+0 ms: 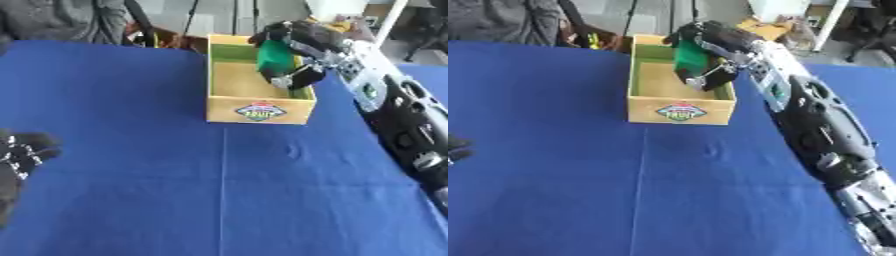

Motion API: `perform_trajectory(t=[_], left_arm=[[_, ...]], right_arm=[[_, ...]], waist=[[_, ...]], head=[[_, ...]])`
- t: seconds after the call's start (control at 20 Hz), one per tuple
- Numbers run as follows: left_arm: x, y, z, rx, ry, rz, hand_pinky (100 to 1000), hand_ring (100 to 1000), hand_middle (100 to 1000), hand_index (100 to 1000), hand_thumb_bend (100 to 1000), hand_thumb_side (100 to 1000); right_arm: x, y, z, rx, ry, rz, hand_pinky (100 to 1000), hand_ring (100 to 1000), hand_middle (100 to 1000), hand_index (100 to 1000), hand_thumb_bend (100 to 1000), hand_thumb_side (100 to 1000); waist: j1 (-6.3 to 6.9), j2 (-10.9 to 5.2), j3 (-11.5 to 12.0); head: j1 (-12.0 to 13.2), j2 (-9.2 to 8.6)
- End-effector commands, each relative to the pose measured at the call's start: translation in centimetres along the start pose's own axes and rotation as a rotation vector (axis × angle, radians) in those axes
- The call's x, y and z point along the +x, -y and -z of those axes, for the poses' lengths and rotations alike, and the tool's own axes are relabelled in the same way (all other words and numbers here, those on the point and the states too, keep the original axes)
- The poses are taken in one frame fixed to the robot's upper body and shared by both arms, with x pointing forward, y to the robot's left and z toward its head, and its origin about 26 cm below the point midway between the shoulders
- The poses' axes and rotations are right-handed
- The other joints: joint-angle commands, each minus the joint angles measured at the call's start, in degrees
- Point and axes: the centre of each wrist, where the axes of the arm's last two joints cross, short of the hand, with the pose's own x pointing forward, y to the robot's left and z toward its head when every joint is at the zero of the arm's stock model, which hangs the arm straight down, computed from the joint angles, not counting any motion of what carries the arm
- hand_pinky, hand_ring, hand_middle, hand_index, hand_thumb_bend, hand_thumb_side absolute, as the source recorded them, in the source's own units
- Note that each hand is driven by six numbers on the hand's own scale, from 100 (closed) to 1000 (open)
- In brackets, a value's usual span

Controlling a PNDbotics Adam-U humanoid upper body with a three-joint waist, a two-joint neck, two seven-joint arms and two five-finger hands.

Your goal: Pick up objects on the table and place them in the box.

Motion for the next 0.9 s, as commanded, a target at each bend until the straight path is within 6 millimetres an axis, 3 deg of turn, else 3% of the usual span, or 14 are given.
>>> perform_trajectory(t=[0.05,0.2,0.35,0.5,0.6,0.7,0.8,0.9], left_arm=[[1.2,0.6,1.1,-0.053,0.04,0.006,825,782,590,670,412,1000],[1.5,1.0,1.6,-0.08,0.05,0.004,826,782,590,670,411,1000],[1.6,1.0,1.7,-0.082,0.053,0.006,826,782,590,670,411,1000],[1.7,1.0,1.8,-0.085,0.057,0.008,826,781,590,670,412,1000],[1.8,1.0,1.8,-0.087,0.058,0.008,826,781,590,670,413,1000],[1.8,1.0,1.8,-0.087,0.057,0.009,826,781,589,670,413,1000],[1.8,1.0,1.8,-0.087,0.058,0.009,826,781,589,670,414,1000],[1.8,1.0,1.8,-0.086,0.057,0.009,826,781,589,670,414,1000]], right_arm=[[-2.6,-0.1,-1.7,0.003,-0.133,-0.006,632,491,659,896,100,129],[-4.2,-2.0,-3.4,0.037,-0.239,0.017,645,522,675,893,100,141],[-5.1,-3.8,-4.8,0.059,-0.321,0.047,664,570,700,895,100,168],[-5.4,-4.8,-5.4,0.068,-0.37,0.068,745,805,787,902,100,192],[-5.5,-4.9,-5.5,0.064,-0.383,0.076,816,924,852,906,100,261],[-5.5,-4.9,-5.5,0.055,-0.382,0.083,893,992,926,932,100,444],[-5.5,-4.8,-5.4,0.047,-0.376,0.091,960,1000,990,968,100,613],[-5.4,-4.6,-5.3,0.032,-0.36,0.092,998,1000,1000,989,100,677]], waist=[[-0.19,-0.61,2.2],[-0.62,-0.31,5.0],[-0.77,-0.05,6.0],[-0.96,0.11,6.1],[-1.07,0.14,6.0],[-1.12,0.11,5.9],[-1.13,0.05,5.8],[-1.09,0.01,5.6]], head=[[-1.9,-1.42],[-3.7,-2.1],[-4.5,-2.27],[-5.0,-2.38],[-5.0,-2.5],[-4.9,-2.51],[-4.8,-2.5],[-4.8,-2.54]])
